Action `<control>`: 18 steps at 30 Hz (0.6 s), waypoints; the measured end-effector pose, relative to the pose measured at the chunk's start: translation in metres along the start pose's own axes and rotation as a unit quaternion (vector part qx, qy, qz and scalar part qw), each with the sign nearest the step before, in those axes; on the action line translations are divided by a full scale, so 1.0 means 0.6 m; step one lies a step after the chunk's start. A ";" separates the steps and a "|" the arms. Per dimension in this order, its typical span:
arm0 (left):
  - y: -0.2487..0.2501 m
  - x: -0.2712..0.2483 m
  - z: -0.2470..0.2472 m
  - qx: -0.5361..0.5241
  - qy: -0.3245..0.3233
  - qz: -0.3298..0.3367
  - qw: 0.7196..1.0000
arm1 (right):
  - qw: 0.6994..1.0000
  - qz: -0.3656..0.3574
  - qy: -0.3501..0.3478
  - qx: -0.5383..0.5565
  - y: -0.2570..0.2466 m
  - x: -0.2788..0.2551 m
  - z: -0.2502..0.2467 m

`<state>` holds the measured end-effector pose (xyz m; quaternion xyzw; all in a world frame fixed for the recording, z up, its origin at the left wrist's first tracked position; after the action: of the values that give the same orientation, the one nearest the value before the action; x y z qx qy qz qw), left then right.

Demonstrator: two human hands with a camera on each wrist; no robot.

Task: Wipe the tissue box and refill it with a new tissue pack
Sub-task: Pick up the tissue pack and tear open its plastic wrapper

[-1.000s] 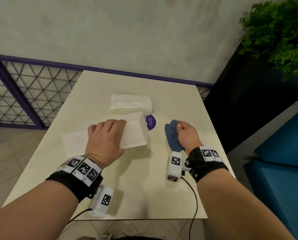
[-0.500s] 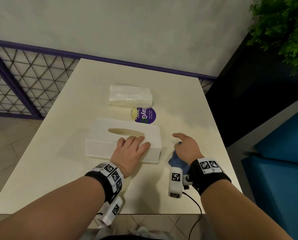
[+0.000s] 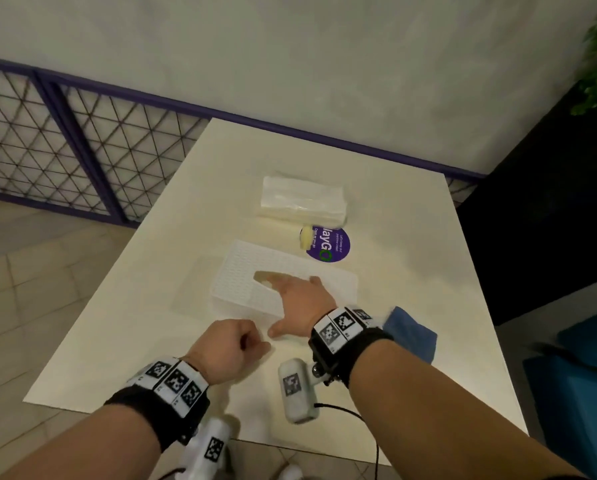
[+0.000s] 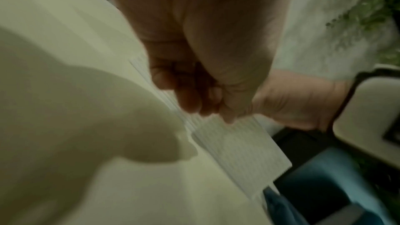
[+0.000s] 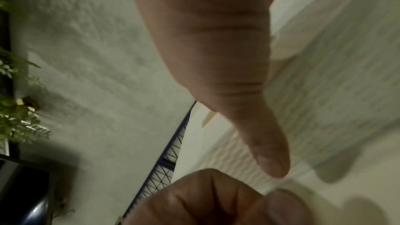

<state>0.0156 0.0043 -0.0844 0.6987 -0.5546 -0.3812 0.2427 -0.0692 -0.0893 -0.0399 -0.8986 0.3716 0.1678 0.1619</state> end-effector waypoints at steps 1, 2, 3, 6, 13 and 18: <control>-0.016 0.002 0.005 -0.062 -0.019 -0.059 0.996 | 1.000 -0.007 -0.002 0.006 -0.002 0.004 0.001; -0.027 0.001 0.012 -0.136 -0.040 -0.110 0.984 | 1.000 -0.012 -0.005 0.019 -0.003 0.005 -0.004; -0.031 -0.001 0.017 -0.204 -0.053 -0.141 0.967 | 0.999 -0.016 -0.008 0.036 -0.001 0.006 -0.010; -0.029 0.009 0.009 -0.342 -0.017 -0.129 0.930 | 0.992 -0.018 -0.010 0.124 0.014 0.007 -0.039; 0.048 0.039 -0.007 -0.686 -0.030 -0.029 0.726 | 0.939 -0.006 0.027 0.343 0.032 -0.011 -0.081; 0.055 0.049 0.021 -0.703 -0.024 -0.046 0.709 | 0.948 0.006 0.020 0.316 0.053 -0.013 -0.078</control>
<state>-0.0110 -0.0314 -0.0745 0.3409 -0.0991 -0.6882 0.6327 -0.0892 -0.1254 -0.0001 -0.8021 0.4144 0.0248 0.4293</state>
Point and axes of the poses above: each hand's wrist, its own x-axis towards the middle knuckle, its own z-axis out of the palm, y = z × x, the point moved 8 cm from there along x, towards the middle knuckle, and after that the axes turned 4 degrees about -x, right-handed, at the moved point
